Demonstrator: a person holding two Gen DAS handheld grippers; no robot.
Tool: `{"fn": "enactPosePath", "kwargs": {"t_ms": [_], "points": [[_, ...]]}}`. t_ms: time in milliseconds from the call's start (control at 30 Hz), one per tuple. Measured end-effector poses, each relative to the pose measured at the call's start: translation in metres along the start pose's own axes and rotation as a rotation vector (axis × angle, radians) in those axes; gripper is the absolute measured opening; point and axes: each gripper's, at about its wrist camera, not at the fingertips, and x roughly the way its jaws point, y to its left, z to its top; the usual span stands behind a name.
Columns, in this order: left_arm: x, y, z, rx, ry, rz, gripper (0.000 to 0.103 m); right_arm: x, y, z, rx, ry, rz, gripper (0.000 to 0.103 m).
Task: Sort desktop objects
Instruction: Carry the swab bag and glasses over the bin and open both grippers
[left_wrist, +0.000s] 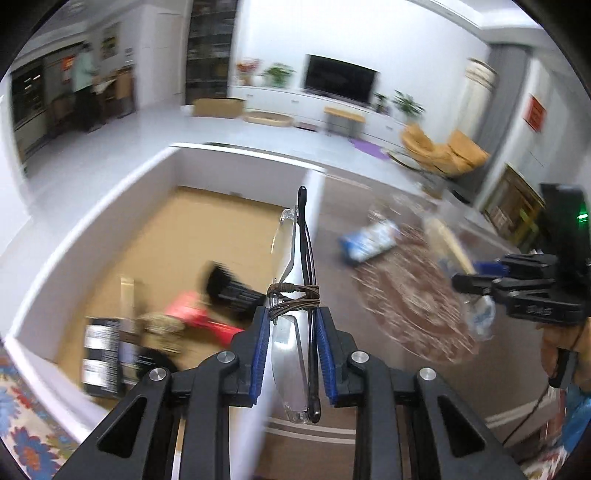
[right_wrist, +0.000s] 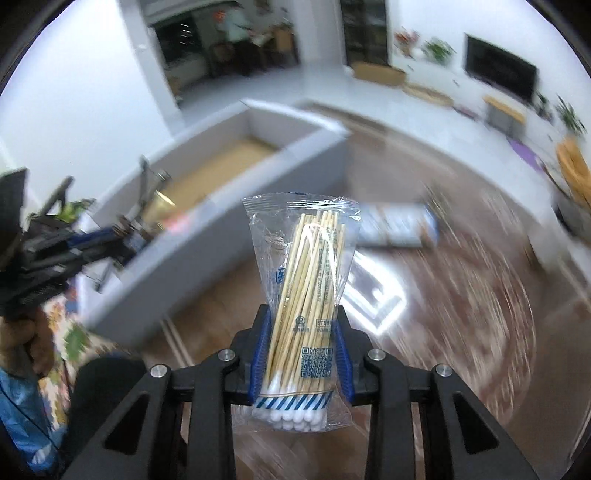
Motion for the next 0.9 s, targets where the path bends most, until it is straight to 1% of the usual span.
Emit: {"fn": "enactPosePath", "kwargs": {"t_ms": [33,100,167,233,300,367,433,567,633,667,700,733,767,800,833,900], "points": [[-0.001,0.021,0.007,-0.031,0.001,0.020,0.025,0.002,0.013,0.015,-0.015,-0.016,0.018,0.032],[0.000,0.051,0.014,-0.074,0.007,0.044,0.025,0.012,0.049,0.055,-0.050,-0.052,0.077,0.032],[0.005,0.081,0.018,-0.123,0.025,0.064,0.025,0.026,0.078,0.082,-0.073,-0.069,0.125,0.032],[0.016,0.104,0.019,-0.159,0.051,0.087,0.025,0.046,0.107,0.105,-0.096,-0.069,0.165,0.032],[0.026,0.122,0.014,-0.182,0.079,0.108,0.025,0.077,0.137,0.122,-0.117,-0.044,0.205,0.032],[0.036,0.133,0.008,-0.202,0.111,0.122,0.025,0.108,0.159,0.128,-0.130,0.004,0.230,0.033],[0.049,0.146,0.001,-0.224,0.151,0.138,0.025,0.142,0.176,0.127,-0.142,0.062,0.236,0.032],[0.066,0.160,-0.011,-0.245,0.202,0.159,0.025,0.188,0.195,0.118,-0.180,0.121,0.196,0.033],[0.073,0.164,-0.015,-0.258,0.232,0.164,0.028,0.203,0.197,0.113,-0.173,0.149,0.195,0.036],[0.078,0.166,-0.018,-0.270,0.256,0.180,0.029,0.210,0.197,0.110,-0.160,0.161,0.200,0.049],[0.081,0.166,-0.020,-0.277,0.272,0.197,0.035,0.214,0.196,0.108,-0.148,0.157,0.204,0.069],[0.084,0.167,-0.023,-0.279,0.282,0.226,0.041,0.213,0.193,0.105,-0.140,0.143,0.204,0.078],[0.082,0.166,-0.024,-0.276,0.278,0.247,0.057,0.210,0.192,0.103,-0.134,0.125,0.207,0.085],[0.079,0.165,-0.024,-0.271,0.267,0.265,0.070,0.205,0.189,0.101,-0.127,0.106,0.212,0.085],[0.071,0.160,-0.027,-0.261,0.234,0.287,0.072,0.196,0.186,0.099,-0.118,0.082,0.217,0.085],[0.057,0.149,-0.027,-0.250,0.182,0.298,0.073,0.176,0.177,0.094,-0.102,0.023,0.214,0.085]]}}
